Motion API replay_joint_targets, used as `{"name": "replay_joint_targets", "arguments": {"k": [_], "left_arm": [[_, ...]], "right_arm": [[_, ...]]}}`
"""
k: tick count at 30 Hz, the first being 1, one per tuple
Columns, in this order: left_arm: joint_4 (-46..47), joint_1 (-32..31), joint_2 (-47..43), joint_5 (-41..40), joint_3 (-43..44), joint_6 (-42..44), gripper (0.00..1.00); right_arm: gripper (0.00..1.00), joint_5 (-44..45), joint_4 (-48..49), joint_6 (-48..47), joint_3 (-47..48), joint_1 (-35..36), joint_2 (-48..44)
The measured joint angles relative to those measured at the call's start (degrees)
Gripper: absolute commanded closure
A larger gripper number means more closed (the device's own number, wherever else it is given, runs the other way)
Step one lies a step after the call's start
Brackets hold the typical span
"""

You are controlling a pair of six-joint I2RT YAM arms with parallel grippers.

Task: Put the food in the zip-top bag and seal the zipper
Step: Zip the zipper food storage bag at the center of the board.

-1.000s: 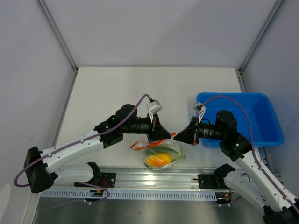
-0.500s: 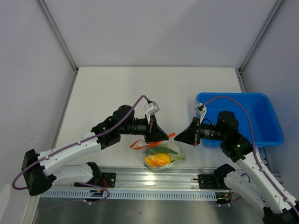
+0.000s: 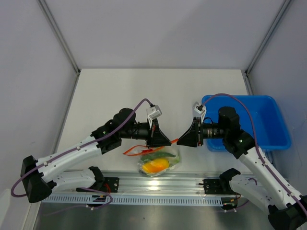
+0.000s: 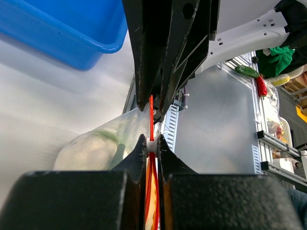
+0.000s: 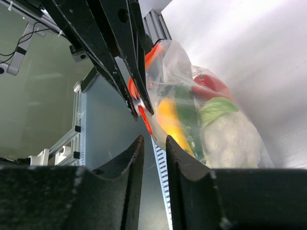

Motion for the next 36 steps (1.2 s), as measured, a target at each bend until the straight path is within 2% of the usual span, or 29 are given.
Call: {"name": "replay_joint_targets", "arguments": {"k": [13,26,36], "left_arm": [[0.9,0.0,0.0,1.7,-1.4,-0.1,0.99],[1.2,0.0,0.0,2.0,-1.7,-0.2,0.99],[1.2,0.0,0.0,2.9,-1.7,-0.2,1.0]], "right_arm": [[0.88,-3.3,4.4,1.0,0.2,0.0,2.1],[0.89,-4.6,6.5,1.8,0.2,3.0,4.8],[0.97,-4.6,6.6,1.7,0.2,3.9,5.5]]}}
